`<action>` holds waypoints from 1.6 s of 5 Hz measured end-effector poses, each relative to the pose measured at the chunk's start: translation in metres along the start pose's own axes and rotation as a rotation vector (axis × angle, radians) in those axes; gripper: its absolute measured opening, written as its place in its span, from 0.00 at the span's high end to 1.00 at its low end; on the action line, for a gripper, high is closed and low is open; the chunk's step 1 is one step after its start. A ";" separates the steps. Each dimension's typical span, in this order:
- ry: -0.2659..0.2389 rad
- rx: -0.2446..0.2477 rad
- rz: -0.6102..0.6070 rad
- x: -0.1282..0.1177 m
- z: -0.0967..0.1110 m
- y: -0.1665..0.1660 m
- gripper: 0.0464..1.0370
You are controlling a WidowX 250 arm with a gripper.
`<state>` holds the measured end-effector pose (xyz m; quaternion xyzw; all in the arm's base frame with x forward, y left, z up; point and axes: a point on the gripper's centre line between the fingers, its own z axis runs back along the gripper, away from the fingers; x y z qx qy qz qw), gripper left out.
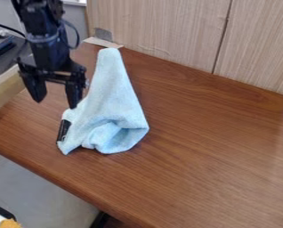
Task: Unfold the cloth from bottom left to right
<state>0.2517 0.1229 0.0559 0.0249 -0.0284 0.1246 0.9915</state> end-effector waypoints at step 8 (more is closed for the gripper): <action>0.124 0.064 0.142 -0.019 -0.068 0.027 0.98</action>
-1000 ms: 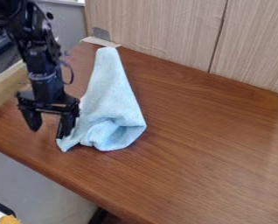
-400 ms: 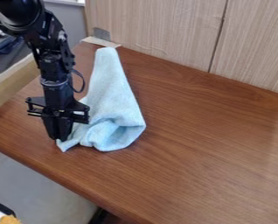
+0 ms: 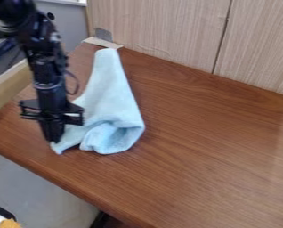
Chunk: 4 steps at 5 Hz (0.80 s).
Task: Unfold the cloth from bottom left to right
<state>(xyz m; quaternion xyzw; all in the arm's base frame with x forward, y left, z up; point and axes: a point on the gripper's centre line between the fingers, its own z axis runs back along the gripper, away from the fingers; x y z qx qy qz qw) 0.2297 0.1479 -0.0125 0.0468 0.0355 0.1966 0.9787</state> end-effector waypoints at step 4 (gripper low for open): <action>-0.132 -0.071 0.035 0.009 0.076 -0.008 0.99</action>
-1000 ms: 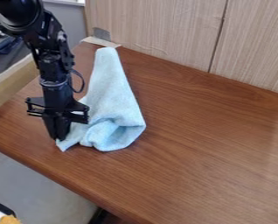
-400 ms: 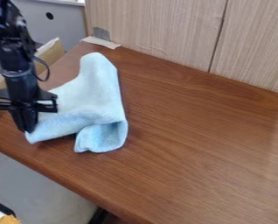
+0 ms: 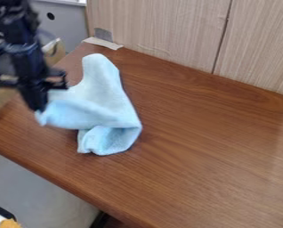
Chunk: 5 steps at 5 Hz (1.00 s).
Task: Unfold the cloth from bottom left to right
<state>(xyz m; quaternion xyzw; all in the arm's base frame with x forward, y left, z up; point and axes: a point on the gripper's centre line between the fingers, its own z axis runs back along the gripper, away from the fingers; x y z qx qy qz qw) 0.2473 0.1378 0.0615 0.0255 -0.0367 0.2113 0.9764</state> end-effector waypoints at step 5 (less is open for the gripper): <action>-0.067 -0.068 -0.402 -0.006 0.013 -0.183 0.99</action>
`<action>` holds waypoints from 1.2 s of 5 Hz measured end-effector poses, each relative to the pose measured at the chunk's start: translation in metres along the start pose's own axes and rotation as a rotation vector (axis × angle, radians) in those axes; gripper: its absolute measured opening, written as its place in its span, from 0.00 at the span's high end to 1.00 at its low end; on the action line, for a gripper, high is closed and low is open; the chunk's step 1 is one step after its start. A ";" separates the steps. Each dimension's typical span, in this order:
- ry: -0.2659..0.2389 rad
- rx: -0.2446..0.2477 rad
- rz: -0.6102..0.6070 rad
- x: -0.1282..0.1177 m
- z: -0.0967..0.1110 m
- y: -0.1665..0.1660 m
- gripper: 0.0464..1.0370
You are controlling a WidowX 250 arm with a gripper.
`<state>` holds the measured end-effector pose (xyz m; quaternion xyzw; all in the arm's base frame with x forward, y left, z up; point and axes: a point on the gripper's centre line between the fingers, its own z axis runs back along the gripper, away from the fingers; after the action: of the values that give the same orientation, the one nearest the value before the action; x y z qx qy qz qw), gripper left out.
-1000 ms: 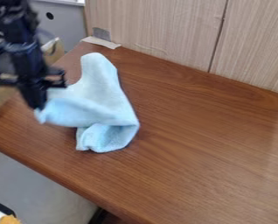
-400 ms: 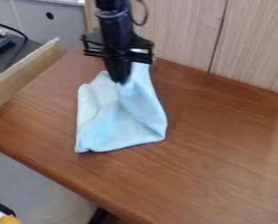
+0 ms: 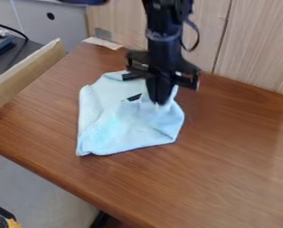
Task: Unfold the cloth from bottom left to right
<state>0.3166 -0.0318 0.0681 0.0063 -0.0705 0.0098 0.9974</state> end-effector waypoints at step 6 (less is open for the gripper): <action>0.022 0.038 -0.308 0.010 -0.067 -0.078 0.54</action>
<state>0.3374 -0.1089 0.0024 0.0358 -0.0576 -0.1417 0.9876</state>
